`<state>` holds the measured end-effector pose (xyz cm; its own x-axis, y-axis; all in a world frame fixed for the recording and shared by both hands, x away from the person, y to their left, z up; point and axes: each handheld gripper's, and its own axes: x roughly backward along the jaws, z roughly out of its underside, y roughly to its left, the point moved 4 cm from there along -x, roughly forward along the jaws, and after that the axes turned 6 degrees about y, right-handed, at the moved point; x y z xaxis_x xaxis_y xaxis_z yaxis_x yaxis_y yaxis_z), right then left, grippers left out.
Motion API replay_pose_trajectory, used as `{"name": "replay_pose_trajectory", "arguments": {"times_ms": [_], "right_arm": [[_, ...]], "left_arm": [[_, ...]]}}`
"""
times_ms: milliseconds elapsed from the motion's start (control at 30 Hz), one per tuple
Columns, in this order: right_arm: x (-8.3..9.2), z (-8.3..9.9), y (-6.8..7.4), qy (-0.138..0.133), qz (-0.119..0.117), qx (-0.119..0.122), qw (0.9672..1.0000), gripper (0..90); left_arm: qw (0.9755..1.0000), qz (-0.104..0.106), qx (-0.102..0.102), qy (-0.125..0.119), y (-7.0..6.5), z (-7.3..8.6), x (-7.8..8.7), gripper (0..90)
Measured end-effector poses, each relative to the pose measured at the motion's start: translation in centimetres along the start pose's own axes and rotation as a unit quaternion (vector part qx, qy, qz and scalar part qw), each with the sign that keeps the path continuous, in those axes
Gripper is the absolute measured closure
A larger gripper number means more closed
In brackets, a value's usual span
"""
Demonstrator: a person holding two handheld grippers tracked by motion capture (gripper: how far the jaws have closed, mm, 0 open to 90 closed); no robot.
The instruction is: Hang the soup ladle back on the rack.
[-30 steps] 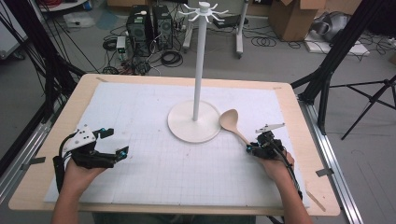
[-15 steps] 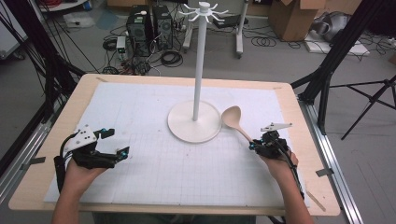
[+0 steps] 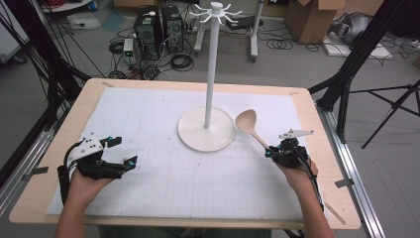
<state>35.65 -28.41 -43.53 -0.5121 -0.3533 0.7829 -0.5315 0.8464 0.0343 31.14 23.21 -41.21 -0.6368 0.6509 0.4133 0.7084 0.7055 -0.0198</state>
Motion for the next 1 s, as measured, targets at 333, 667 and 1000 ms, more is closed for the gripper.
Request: {"name": "replay_pose_trajectory", "arguments": {"times_ms": [333,667,1000], "right_arm": [[-0.3,0.2,-0.5,0.032,0.018,0.001,0.9993,77.6],[0.3,-0.2,0.2,0.010,0.002,0.036,0.9993,77.6],[1.2,-0.2,0.3,-0.004,-0.015,0.037,0.9992,77.5]], "left_arm": [[1.0000,0.000,0.004,0.001,0.1,0.1,0.0,9.5],[1.0000,0.002,0.004,0.005,0.0,0.2,-0.2,9.5],[1.0000,0.000,0.005,0.005,0.1,0.2,-0.1,9.5]]}}
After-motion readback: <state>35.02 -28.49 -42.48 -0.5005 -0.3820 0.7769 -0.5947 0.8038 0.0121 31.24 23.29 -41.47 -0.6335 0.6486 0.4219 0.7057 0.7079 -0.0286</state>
